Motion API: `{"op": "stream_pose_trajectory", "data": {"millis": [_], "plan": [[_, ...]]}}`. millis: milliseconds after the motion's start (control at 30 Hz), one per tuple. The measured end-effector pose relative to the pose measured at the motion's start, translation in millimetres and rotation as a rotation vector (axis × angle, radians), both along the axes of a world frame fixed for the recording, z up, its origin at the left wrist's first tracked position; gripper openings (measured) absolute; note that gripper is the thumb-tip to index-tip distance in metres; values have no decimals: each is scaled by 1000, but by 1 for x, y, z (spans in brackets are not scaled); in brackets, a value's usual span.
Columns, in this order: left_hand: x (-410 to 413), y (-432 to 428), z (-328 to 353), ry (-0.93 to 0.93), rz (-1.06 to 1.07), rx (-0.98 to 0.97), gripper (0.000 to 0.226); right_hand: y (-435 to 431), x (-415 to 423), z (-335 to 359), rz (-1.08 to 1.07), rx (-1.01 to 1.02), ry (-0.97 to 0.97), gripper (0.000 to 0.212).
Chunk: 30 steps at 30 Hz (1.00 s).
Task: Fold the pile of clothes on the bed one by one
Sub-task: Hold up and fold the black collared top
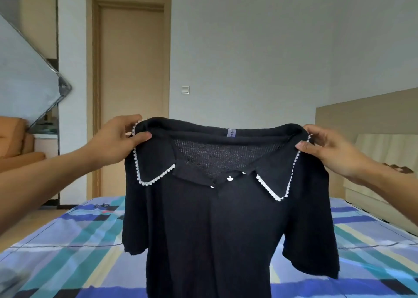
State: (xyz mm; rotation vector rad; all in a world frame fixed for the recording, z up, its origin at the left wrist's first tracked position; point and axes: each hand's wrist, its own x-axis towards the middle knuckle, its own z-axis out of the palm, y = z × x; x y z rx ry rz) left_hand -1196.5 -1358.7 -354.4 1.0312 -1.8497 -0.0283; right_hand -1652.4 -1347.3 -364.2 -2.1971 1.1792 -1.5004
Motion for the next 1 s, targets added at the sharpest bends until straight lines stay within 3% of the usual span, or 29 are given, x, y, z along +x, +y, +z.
{"op": "stream_pose_trajectory", "data": {"millis": [133,233,367,533,633,733,800,867,933,1000], "plan": [[-8,6,31,239,-46,-43,19,6,8,29,-9,-158,-167,38],[-9,13,64,264,-44,-135,17,10,11,57,-30,-259,-261,21],[-14,17,96,318,-35,-261,24,14,20,83,-57,-338,-309,23],[-23,17,114,528,-92,-272,27,16,29,93,17,-225,-321,10],[-22,0,97,552,-89,-166,20,5,26,74,54,51,-221,19],[-21,-44,63,509,52,63,6,-31,24,38,-25,391,10,23],[-19,-85,27,429,206,212,29,-70,30,1,-151,519,125,28],[-20,-123,-15,235,441,290,45,-115,42,-43,-362,490,168,31],[-29,-143,-65,-73,669,325,52,-146,58,-91,-536,412,228,44],[-46,-144,-118,-261,662,392,59,-161,68,-142,-532,440,327,59]]}}
